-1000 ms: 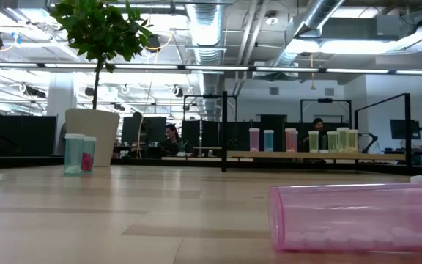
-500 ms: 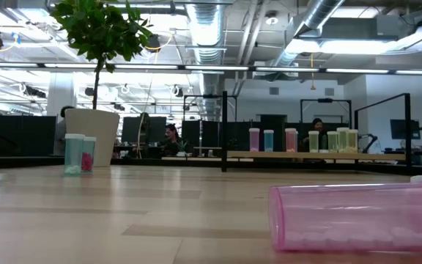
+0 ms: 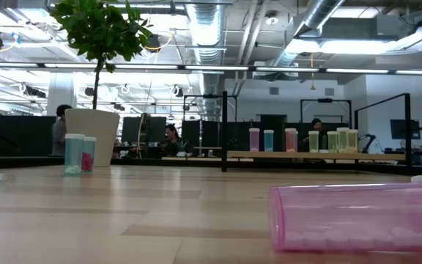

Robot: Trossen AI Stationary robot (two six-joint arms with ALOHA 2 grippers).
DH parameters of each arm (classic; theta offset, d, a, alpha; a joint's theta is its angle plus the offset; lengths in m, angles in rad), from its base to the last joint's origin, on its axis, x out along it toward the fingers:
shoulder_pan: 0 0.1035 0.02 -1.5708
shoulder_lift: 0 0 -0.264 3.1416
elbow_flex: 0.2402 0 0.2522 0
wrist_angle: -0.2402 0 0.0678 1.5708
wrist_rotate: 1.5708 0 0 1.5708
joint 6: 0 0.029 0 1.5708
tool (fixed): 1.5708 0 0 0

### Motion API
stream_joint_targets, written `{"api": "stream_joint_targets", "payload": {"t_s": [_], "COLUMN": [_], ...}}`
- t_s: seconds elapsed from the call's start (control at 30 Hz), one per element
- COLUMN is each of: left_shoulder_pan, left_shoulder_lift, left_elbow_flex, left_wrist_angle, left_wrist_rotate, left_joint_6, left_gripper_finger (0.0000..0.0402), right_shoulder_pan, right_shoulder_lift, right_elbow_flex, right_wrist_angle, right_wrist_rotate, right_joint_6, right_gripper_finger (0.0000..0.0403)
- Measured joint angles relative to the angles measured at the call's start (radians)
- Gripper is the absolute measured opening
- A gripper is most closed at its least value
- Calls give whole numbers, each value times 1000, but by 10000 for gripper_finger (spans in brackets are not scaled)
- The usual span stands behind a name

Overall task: Pick and place medicine bottles onto shelf by color
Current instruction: Put the blue pill bottle on the shelf

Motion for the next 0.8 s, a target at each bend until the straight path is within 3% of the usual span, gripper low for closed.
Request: {"api": "stream_joint_targets", "payload": {"t_s": [0.13,0.4,0.53,0.8], "left_shoulder_pan": [10,145,186,203], "left_shoulder_lift": [0,0,1,1], "left_elbow_flex": [0,0,0,0], "left_wrist_angle": [-194,-526,-553,-544], "left_wrist_rotate": [68,729,961,1230], "left_joint_6": [-153,-632,-707,-771], "left_gripper_finger": [83,83,83,82], "right_shoulder_pan": [0,33,44,45], "right_shoulder_lift": [-53,-1,61,161], "right_elbow_flex": [2,0,0,0], "right_wrist_angle": [-62,-197,-217,-162], "right_wrist_rotate": [-3,-79,-93,-97], "right_joint_6": [59,-212,-350,-650], "right_gripper_finger": [264,265,265,265]}}
